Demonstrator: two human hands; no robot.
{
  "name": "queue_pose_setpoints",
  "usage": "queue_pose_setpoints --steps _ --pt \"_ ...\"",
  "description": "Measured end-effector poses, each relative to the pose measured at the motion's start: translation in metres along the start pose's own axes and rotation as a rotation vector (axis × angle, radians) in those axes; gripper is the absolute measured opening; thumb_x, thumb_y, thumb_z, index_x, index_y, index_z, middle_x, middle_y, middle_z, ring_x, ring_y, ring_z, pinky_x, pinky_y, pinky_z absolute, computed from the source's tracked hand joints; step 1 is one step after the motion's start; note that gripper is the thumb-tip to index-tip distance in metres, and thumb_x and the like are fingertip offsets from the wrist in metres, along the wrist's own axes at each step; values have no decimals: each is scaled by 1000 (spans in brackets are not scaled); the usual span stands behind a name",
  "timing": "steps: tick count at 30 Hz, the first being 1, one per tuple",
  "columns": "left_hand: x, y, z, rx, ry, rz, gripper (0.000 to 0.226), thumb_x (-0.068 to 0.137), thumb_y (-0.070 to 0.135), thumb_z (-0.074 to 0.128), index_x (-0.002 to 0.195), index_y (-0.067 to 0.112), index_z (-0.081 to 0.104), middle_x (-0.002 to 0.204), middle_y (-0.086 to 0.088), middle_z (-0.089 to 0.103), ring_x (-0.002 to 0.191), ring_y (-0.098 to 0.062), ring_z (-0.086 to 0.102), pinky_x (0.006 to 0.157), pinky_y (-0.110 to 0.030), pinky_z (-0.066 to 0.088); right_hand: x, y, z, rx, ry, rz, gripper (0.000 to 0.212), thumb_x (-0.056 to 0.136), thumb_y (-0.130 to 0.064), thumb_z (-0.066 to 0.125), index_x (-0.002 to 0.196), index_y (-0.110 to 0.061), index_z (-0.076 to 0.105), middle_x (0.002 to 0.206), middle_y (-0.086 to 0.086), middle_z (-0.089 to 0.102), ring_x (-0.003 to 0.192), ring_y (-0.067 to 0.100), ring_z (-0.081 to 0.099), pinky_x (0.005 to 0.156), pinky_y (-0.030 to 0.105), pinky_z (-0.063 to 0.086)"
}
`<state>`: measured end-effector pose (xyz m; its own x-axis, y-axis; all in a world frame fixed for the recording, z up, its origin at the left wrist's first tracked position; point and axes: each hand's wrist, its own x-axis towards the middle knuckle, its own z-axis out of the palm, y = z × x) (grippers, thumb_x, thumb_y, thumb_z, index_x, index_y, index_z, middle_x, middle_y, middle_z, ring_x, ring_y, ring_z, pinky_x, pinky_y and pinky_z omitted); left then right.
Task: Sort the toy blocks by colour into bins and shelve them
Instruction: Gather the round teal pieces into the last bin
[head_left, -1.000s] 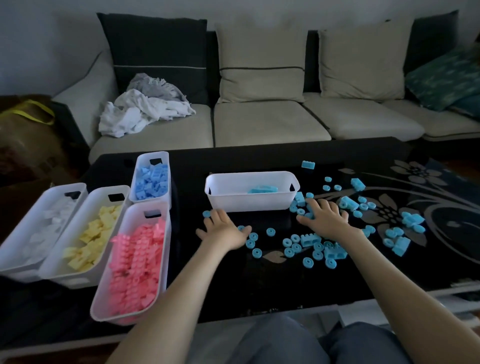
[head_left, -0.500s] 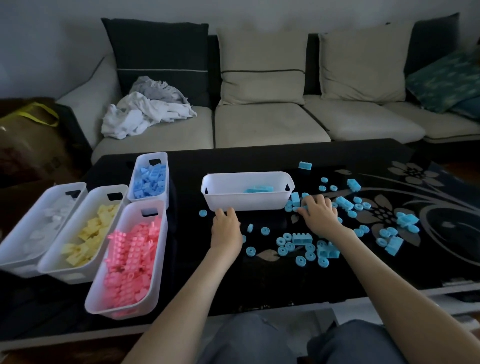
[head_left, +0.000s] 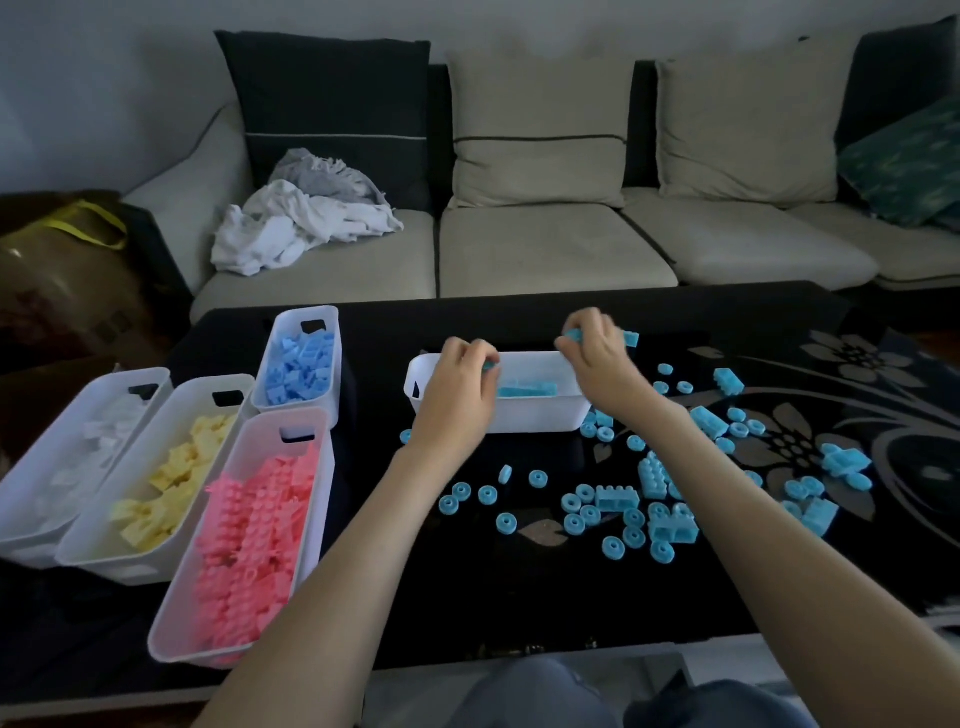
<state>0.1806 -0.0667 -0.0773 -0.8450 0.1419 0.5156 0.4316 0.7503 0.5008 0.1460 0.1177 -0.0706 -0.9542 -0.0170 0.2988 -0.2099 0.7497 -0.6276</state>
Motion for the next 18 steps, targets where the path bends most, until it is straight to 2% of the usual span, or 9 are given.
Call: queue_pose_setpoints --steps 2,4,6,8,9,11,14,16,18 --pt "8 -12 11 53 -146 -58 22 99 19 45 115 11 59 112 2 53 98 -9 52 82 -19 41 1 4 9 -68 -194 3 27 98 -34 41 119 -18 47 123 5 44 116 23 40 100 43 38" --pt "9 -21 21 130 -266 -64 28 100 21 42 116 14 63 116 -2 62 107 -19 55 91 -33 46 1 14 9 -19 -225 25 32 98 -35 39 125 -23 50 132 3 45 124 22 39 104 43 37" --pt "4 -27 24 132 -212 -77 29 99 22 42 117 16 64 122 -1 62 115 -23 52 98 -38 42 -1 21 0 129 -88 36 31 99 -26 39 127 -21 53 131 1 49 122 17 43 101 33 37" --pt "-4 -29 23 168 -70 -120 30 98 20 43 124 18 59 136 -1 52 127 -23 42 105 -38 35 -4 31 -8 245 53 83 35 98 -11 37 128 -16 53 131 2 50 120 12 44 94 25 35" --pt "-9 -30 23 193 -14 -170 33 97 17 44 129 19 55 143 -2 43 133 -24 35 108 -41 31 -5 41 -8 281 76 149 39 95 -5 37 131 -14 50 133 4 49 120 12 43 93 24 34" --pt "-21 -29 21 208 63 -322 46 92 11 49 137 16 42 152 -6 26 139 -27 22 111 -45 25 -8 60 -6 266 22 294 50 90 -2 43 138 -14 40 140 9 42 127 20 40 96 30 37" --pt "-32 -32 19 167 55 -594 64 86 7 55 143 9 26 156 -13 12 142 -31 13 114 -47 17 -18 76 3 -36 -248 401 67 84 -19 54 145 -24 26 147 9 31 135 30 26 107 47 30" --pt "-36 -41 21 180 -55 -686 67 88 14 53 145 9 19 156 -15 7 143 -32 10 115 -48 13 -25 76 12 -316 -343 330 60 87 -35 54 141 -28 28 146 4 31 135 31 21 106 48 25" --pt "-39 -50 23 241 -191 -700 59 93 23 46 145 10 21 156 -16 9 142 -33 11 115 -48 13 -31 71 21 -476 -323 213 46 91 -45 48 131 -25 37 141 1 36 131 31 24 103 48 25"
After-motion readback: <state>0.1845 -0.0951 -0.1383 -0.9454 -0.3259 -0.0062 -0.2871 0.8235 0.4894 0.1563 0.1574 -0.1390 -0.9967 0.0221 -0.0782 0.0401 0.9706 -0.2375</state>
